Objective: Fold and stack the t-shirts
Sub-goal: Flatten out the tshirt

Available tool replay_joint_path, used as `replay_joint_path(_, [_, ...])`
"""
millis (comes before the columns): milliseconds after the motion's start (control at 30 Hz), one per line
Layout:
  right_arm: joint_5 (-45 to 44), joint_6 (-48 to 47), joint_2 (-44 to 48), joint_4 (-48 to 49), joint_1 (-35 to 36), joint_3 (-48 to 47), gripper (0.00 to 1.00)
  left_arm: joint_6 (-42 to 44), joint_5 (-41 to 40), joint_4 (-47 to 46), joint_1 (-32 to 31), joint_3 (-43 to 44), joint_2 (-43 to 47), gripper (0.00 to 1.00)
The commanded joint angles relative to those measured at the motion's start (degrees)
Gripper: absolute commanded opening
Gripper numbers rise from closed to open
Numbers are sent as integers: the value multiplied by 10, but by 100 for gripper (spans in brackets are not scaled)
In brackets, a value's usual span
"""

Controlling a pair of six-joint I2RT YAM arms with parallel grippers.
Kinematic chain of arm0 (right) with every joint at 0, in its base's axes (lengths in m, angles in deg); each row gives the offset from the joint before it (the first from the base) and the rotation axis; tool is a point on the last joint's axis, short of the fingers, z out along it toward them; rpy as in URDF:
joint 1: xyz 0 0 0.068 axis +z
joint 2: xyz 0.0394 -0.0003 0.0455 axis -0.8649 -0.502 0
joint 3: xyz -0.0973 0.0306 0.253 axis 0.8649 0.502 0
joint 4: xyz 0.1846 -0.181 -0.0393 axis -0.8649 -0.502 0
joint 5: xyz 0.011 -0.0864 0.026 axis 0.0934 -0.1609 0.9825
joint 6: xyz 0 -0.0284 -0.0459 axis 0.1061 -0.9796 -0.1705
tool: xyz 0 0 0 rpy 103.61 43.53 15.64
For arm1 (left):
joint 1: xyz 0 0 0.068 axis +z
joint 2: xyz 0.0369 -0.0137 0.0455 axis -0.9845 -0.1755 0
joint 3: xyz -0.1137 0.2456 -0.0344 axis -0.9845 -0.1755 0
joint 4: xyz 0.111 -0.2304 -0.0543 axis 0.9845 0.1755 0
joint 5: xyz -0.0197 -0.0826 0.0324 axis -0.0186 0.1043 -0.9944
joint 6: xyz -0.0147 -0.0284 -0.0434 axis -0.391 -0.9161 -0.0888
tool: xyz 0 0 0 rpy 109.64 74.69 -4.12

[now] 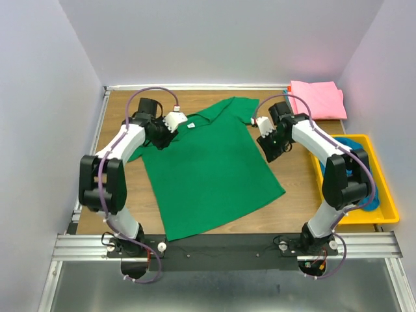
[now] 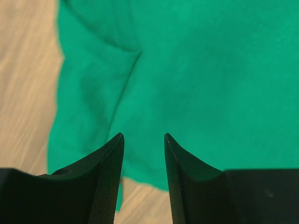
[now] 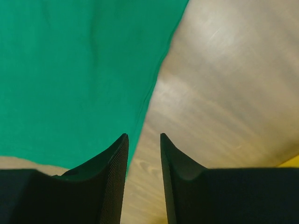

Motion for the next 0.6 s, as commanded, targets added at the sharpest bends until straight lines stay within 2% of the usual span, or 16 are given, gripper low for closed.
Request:
replay_joint_path(0, [0, 16, -3, -19, 2, 38, 40, -1, -8, -1, -12, 39, -68, 49])
replay_joint_path(233, [-36, 26, -36, 33, 2, 81, 39, -10, -5, -1, -30, 115, -169, 52])
replay_joint_path(433, [-44, 29, -53, 49, 2, 97, 39, -12, -35, -13, -31, 130, -211, 52])
replay_joint_path(567, [-50, 29, -57, 54, 2, 106, 39, -15, -44, -17, -31, 145, -228, 47])
